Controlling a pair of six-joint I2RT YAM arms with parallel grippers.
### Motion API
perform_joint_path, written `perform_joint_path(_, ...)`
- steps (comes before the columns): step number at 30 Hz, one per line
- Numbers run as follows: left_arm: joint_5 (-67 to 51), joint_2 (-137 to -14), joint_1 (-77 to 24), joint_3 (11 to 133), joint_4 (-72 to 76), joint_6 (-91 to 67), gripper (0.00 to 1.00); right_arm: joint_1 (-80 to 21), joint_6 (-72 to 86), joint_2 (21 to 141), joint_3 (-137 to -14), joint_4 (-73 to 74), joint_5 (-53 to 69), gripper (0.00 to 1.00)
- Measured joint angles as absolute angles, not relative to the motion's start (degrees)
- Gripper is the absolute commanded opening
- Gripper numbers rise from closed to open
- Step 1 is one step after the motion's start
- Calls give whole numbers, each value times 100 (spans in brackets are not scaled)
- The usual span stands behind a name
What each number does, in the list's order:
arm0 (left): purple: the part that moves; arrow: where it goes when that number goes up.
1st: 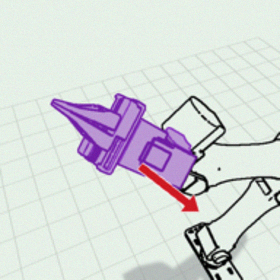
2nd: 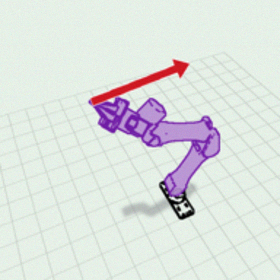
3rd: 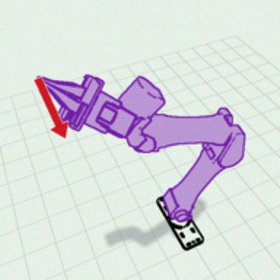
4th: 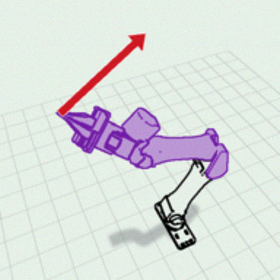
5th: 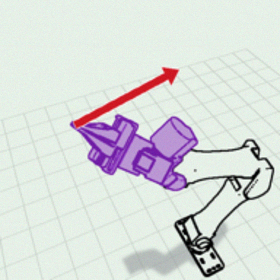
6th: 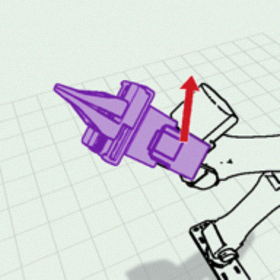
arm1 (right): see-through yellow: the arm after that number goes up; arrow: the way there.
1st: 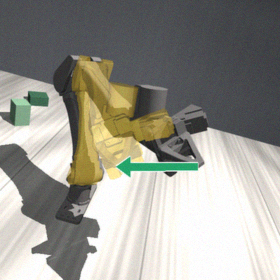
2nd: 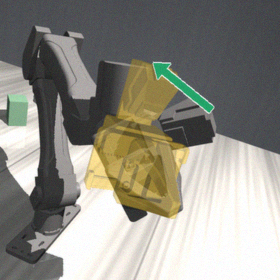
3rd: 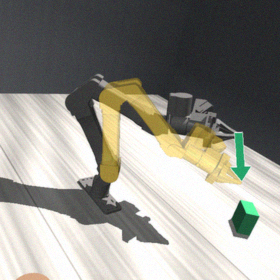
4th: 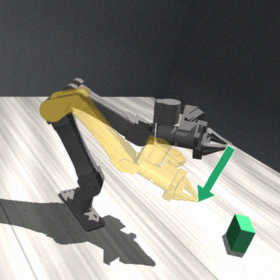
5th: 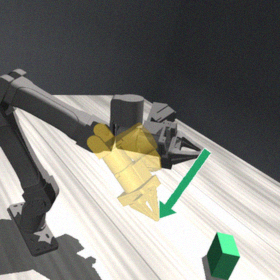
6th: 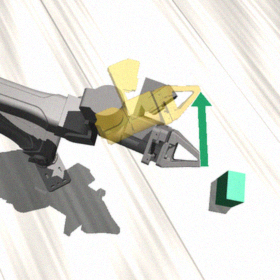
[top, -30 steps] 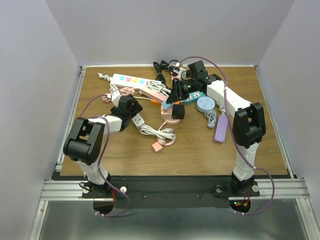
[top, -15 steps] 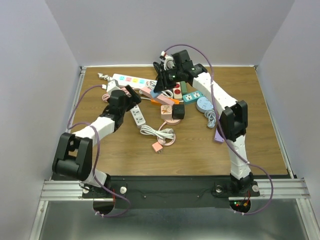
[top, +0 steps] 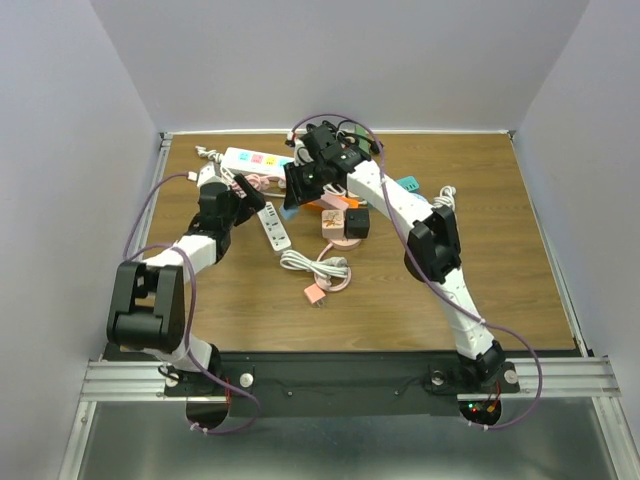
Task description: Insert the plug
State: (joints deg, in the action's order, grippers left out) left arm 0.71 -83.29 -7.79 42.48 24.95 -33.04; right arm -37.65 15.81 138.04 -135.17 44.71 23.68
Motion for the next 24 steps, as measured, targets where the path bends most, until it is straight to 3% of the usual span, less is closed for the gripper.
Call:
perform_joint_path(10, -1109, -9795, -794, 4410, 3089, -3441, 97, -3817, 1675, 13555, -13032, 4462, 1330, 0)
perform_joint_path(24, -1247, -10298, -1562, 4466, 3817, -3861, 96, -3787, 1697, 12514, -12123, 4449, 615, 0)
